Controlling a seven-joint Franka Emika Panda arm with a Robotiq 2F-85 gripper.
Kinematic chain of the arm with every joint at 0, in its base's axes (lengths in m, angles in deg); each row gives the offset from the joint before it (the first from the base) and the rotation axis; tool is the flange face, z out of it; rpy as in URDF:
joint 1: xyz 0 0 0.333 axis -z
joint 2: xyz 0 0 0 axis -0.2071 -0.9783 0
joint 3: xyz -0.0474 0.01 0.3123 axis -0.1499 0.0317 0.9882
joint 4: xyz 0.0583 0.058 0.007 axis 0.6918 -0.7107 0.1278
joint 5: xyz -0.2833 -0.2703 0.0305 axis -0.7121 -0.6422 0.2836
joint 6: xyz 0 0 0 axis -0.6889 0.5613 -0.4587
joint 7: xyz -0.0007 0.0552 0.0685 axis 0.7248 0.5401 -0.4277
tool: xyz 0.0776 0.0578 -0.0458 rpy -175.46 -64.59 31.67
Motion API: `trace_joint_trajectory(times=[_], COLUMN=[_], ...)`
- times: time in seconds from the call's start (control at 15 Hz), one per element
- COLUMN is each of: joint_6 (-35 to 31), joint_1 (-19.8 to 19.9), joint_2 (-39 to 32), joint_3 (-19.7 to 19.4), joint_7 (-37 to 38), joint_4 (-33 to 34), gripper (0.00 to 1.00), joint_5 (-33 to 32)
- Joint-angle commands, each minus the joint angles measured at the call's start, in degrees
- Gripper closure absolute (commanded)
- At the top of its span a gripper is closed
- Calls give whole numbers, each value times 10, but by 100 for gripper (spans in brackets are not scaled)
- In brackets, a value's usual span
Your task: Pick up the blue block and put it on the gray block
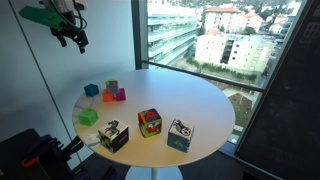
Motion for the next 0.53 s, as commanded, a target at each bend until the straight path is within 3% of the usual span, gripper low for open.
trace_joint_trajectory(times=[0.0, 0.47], joint_6=[3, 0], joint_1=[9, 21], joint_2=[0, -9], joint_3=[9, 10], joint_7=[-2, 13], joint_4=[1, 5], gripper=[0, 0], joint_5=[3, -6])
